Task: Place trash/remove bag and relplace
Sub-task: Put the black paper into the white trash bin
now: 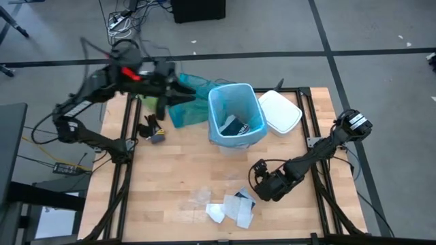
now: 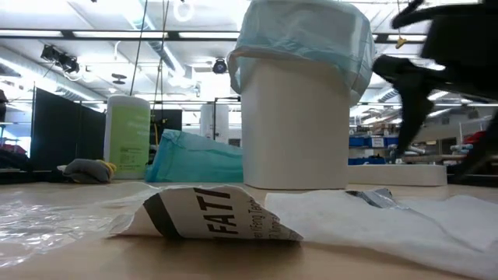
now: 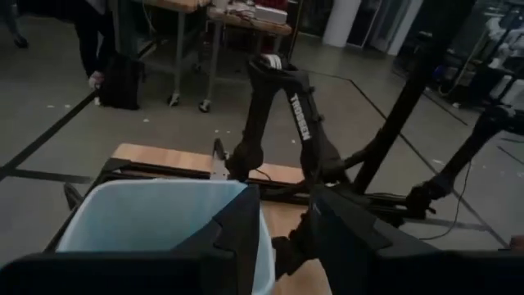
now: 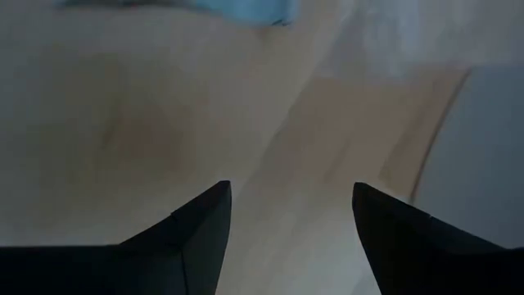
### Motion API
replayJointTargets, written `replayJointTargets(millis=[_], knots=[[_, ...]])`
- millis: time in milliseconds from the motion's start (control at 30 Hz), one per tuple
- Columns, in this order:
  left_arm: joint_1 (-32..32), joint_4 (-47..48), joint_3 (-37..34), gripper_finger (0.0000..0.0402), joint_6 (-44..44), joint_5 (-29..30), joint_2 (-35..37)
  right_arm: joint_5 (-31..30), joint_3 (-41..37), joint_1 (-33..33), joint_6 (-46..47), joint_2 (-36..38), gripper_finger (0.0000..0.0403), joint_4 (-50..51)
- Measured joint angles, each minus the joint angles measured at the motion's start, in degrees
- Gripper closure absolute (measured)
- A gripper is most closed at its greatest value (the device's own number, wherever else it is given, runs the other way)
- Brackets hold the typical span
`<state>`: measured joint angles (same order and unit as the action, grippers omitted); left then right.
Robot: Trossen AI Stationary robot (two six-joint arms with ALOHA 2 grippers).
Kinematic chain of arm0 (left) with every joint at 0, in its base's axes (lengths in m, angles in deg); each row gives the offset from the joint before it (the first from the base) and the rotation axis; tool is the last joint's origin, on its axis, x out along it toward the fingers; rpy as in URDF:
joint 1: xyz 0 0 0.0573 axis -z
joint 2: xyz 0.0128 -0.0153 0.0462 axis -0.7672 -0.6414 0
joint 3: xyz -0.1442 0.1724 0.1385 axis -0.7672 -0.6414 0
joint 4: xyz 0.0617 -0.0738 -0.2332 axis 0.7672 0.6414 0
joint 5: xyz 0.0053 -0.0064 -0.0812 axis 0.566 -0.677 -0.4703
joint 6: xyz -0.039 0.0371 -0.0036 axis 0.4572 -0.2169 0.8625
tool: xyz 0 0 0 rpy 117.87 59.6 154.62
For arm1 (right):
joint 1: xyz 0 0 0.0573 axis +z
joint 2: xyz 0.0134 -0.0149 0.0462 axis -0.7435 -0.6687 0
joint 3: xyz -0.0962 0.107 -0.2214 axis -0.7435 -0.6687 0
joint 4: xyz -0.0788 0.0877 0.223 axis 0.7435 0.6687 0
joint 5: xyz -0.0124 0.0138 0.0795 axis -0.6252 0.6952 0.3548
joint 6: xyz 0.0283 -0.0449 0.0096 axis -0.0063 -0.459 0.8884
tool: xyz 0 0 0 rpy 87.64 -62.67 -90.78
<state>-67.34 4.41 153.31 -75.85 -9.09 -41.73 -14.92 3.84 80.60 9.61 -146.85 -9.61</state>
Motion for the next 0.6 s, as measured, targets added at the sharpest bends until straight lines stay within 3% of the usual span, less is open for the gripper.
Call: replayJointTargets(millis=[167, 333, 500, 600], knots=[[0.0, 9.5, -0.5, 0.0282, 0.2, 2.4, 5.4, 0.8, 0.0, -4.9, -7.0, 0.0, 0.0154, -12.0], [0.2, 15.0, -4.3, 0.0282, 1.5, 5.0, 8.6, 12.9, 0.0, -8.2, -15.0, 0.0, 0.0151, -25.6], [0.2, 15.7, -10.4, 0.0282, 1.4, 4.8, 12.0, 23.2, 0.0, -7.8, -13.7, 0.0, 0.0152, -23.0], [0.2, 15.7, -15.0, 0.0282, 1.4, 4.7, 14.0, 23.9, 0.0, -6.5, -12.6, 0.0, 0.0150, -19.1]])
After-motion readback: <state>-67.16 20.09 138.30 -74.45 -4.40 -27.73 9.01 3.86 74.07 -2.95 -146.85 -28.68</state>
